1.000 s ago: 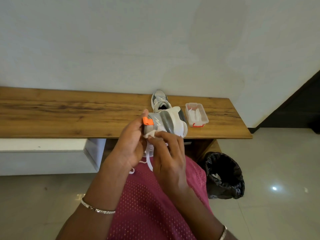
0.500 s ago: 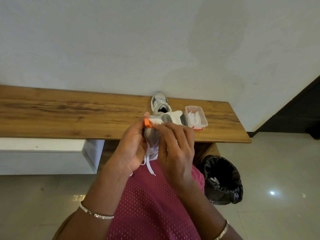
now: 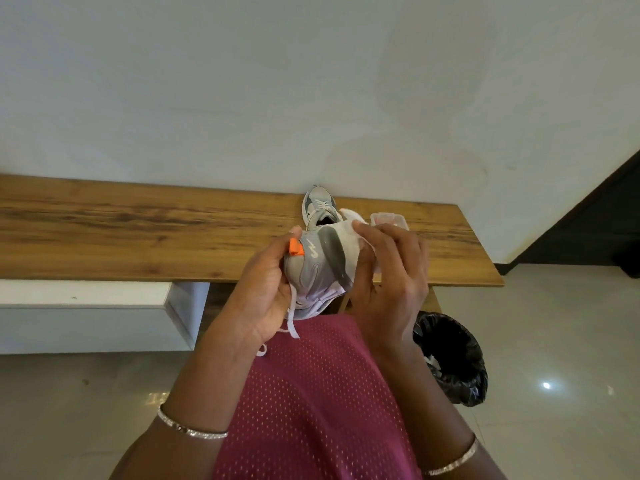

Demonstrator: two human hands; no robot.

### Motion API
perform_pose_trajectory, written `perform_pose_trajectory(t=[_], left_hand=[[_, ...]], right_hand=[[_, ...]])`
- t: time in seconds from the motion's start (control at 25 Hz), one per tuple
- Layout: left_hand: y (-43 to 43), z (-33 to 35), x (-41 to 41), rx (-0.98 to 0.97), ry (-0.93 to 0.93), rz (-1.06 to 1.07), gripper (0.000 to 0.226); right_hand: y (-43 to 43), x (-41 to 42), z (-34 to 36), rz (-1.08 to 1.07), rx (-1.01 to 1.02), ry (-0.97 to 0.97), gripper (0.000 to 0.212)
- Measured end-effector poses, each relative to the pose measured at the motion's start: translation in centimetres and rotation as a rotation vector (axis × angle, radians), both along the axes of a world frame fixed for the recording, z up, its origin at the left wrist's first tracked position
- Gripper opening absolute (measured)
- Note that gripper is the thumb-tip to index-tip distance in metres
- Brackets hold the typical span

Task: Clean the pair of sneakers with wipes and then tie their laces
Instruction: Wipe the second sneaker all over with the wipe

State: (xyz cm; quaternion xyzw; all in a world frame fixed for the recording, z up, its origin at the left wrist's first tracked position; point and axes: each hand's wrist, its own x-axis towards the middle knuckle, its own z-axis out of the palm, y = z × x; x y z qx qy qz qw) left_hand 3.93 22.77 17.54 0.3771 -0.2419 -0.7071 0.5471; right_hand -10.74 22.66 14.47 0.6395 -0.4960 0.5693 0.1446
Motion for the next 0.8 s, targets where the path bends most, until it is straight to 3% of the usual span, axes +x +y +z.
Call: perform_pose_trajectory(t=[0.24, 0.36, 0.52, 0.68, 0.8], left_hand=[[-0.9, -0.6, 0.7, 0.007, -0.015, 0.018, 0.025], [-1.6, -1.2, 1.6, -0.024, -0.113, 0.003, 0.025], [-2.4, -3.1, 2.9, -0.138, -0.492, -0.016, 0.023], [-3.4, -4.7, 4.5, -0.354, -1.119, -0.016, 0.020], [-3.3, -5.6, 4.8, -0.536, -1.480, 0.022, 0.032]], right_hand=[[1.5, -0.2, -3.8, 0.075, 0.075, 0.075, 0.023], [1.7, -0.2, -4.6, 0.111, 0.129, 0.088, 0.018], [1.7, -0.7, -3.9, 0.150, 0.262, 0.044, 0.015], [-0.5, -0.8, -1.4, 0.156, 0.366, -0.107, 0.018], [-3.1, 0.7, 0.2, 0.235, 0.432, -0.085, 0.024]])
